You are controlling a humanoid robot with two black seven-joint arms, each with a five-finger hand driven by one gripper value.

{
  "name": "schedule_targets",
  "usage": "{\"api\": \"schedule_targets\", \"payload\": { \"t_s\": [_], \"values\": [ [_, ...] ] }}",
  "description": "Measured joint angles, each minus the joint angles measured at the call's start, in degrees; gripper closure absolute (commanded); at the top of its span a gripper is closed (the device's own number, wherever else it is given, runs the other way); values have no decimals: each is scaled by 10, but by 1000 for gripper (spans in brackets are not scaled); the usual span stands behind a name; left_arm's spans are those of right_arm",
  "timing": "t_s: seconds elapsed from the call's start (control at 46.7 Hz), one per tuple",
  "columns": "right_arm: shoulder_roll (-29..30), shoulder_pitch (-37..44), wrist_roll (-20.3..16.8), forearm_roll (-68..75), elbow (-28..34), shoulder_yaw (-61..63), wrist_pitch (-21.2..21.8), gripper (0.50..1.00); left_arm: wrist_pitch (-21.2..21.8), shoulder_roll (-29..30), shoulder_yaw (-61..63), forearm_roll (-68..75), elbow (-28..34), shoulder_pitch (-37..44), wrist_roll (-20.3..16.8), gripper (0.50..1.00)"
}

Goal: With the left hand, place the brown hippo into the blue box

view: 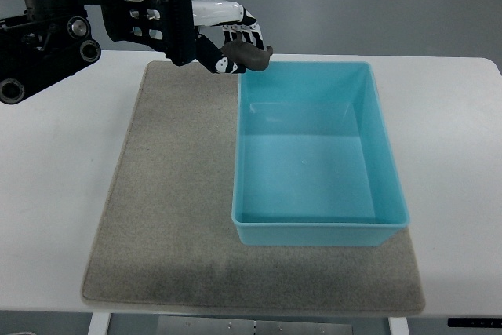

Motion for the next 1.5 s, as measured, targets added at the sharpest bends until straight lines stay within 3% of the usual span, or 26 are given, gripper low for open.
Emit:
{"api": "schedule_targets", "payload": {
  "t_s": [0.193, 0.749, 0.814, 0.878, 0.942, 1.028, 1.263, 1.499],
  "values": [
    [0, 0, 0, 0, 0, 0, 0, 564, -1, -25, 3, 5, -39, 1, 1, 1000],
    [0, 0, 0, 0, 0, 0, 0, 564, 5, -82, 23, 73, -31, 39, 9, 1000],
    [0, 0, 0, 0, 0, 0, 0, 564, 6, -90, 23, 73, -24, 45, 9, 939],
    [0, 0, 0, 0, 0, 0, 0, 564, 8, -94, 23, 73, -21, 49, 8, 751],
    [0, 0, 0, 0, 0, 0, 0, 564, 9, -94, 23, 71, -20, 52, 6, 705],
    [0, 0, 0, 0, 0, 0, 0, 564, 10, -94, 21, 66, -19, 53, 5, 510],
    [0, 0, 0, 0, 0, 0, 0, 564, 11, -90, 14, 34, -12, 53, 5, 504],
    [0, 0, 0, 0, 0, 0, 0, 564, 11, -66, 2, -163, -1, 50, 5, 501]
  ]
}}
